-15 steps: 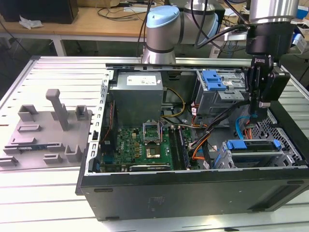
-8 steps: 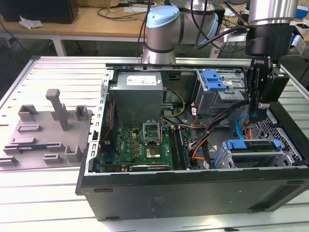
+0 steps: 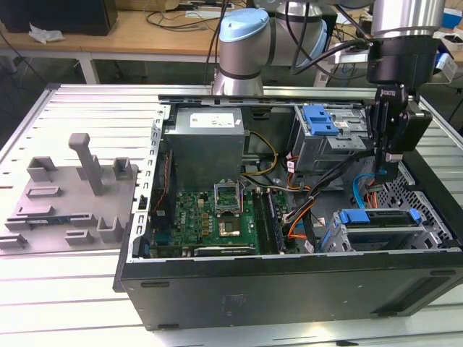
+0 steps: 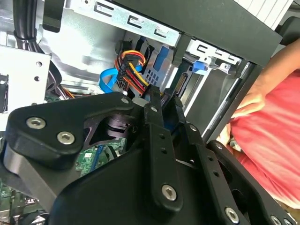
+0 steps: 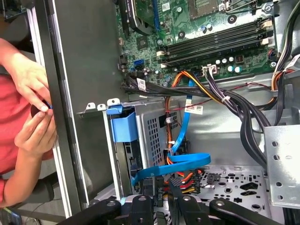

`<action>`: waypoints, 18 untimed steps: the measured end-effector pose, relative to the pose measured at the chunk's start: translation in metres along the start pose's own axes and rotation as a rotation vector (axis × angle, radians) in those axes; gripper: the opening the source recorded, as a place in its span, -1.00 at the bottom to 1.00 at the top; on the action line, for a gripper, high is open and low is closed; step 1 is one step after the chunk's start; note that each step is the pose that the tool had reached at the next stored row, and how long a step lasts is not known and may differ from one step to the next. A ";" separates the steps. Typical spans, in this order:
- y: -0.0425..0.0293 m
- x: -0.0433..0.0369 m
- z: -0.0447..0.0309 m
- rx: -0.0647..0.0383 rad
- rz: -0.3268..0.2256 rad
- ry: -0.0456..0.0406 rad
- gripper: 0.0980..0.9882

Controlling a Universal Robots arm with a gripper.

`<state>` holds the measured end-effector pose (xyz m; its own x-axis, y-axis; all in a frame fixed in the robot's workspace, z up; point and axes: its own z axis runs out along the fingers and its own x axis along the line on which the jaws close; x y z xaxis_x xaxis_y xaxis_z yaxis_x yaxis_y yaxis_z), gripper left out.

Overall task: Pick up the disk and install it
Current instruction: 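Insert the first disk wire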

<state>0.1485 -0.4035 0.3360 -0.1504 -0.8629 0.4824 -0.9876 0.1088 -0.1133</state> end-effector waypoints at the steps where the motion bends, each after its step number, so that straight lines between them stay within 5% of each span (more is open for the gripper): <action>1: 0.0001 -0.0004 0.0000 0.000 0.000 0.0031 -0.62; 5: 0.0004 -0.0022 0.0008 0.002 -0.001 0.0153 -0.62; 10: 0.0006 -0.0034 0.0028 0.004 -0.001 0.0237 -0.85; 18: -0.0080 0.0008 0.0033 -0.002 -0.005 0.0241 -0.85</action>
<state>0.1565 -0.4067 0.3344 -0.1469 -0.8513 0.5037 -0.9883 0.1057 -0.1096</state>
